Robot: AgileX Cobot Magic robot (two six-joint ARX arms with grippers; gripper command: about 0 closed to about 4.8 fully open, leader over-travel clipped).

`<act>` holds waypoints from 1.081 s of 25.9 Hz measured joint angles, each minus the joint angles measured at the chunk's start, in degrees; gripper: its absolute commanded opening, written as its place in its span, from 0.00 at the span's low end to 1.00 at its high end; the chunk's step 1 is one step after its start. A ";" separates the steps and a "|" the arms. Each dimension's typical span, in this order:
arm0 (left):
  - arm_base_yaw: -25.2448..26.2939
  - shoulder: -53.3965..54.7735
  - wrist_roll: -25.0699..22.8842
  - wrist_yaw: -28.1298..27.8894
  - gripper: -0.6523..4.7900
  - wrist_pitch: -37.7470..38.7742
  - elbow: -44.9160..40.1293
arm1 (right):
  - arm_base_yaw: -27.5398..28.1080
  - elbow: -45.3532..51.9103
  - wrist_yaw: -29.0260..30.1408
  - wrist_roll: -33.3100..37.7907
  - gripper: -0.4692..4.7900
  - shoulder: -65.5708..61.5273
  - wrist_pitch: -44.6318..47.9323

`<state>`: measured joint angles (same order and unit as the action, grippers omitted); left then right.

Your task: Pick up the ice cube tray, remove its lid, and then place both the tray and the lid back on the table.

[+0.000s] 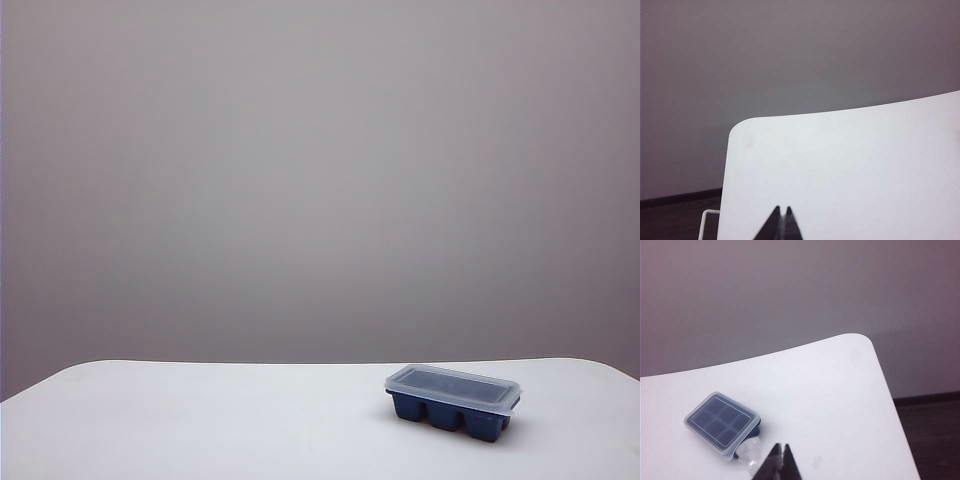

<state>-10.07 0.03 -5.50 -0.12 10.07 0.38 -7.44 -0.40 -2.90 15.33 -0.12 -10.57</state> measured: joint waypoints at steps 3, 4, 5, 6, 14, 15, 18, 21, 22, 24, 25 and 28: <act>0.00 0.00 0.00 0.00 0.12 0.02 0.00 | 0.00 0.00 0.00 0.00 0.08 0.00 0.00; 0.00 0.00 0.00 0.00 0.12 0.00 0.00 | 0.00 0.00 -0.02 0.00 0.08 0.00 0.00; 0.00 0.00 0.00 0.00 0.12 -0.04 0.00 | 0.00 0.00 -0.02 0.00 0.08 0.00 0.00; 0.00 0.00 -0.02 0.00 0.12 -0.13 0.00 | 0.00 0.00 0.00 0.00 0.08 0.00 0.00; 0.00 0.02 8.90 1.42 0.12 -8.46 0.15 | -0.02 -0.26 2.62 0.90 0.08 0.00 3.85; 0.00 0.02 9.70 1.49 0.12 -9.38 0.44 | -0.02 -0.85 1.11 1.11 0.08 -0.11 3.32; 0.00 0.02 10.27 1.49 0.11 -10.10 1.60 | 0.00 -3.37 -3.06 1.92 0.08 -1.46 2.05; 0.00 0.07 10.27 1.29 0.11 -10.25 3.74 | 0.00 -6.29 -3.54 4.72 0.08 -5.88 2.47; 0.00 0.37 10.27 1.01 0.11 -10.23 4.52 | 0.02 -7.08 -3.54 5.70 0.08 -7.85 2.62; 0.00 1.55 10.12 0.42 0.11 -9.79 6.64 | 0.07 -8.74 -3.56 6.56 0.08 -11.65 2.99; 0.00 2.54 10.05 -0.24 0.11 -9.11 8.39 | 0.04 -9.86 -3.54 6.73 0.08 -13.57 3.23; 0.02 6.12 8.13 -1.25 0.11 -8.46 13.99 | 0.04 -14.45 -3.50 6.91 0.08 -20.11 3.48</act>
<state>-10.04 6.15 2.63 -1.37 1.61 14.37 -7.40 -14.85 -6.39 22.24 -20.23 -7.09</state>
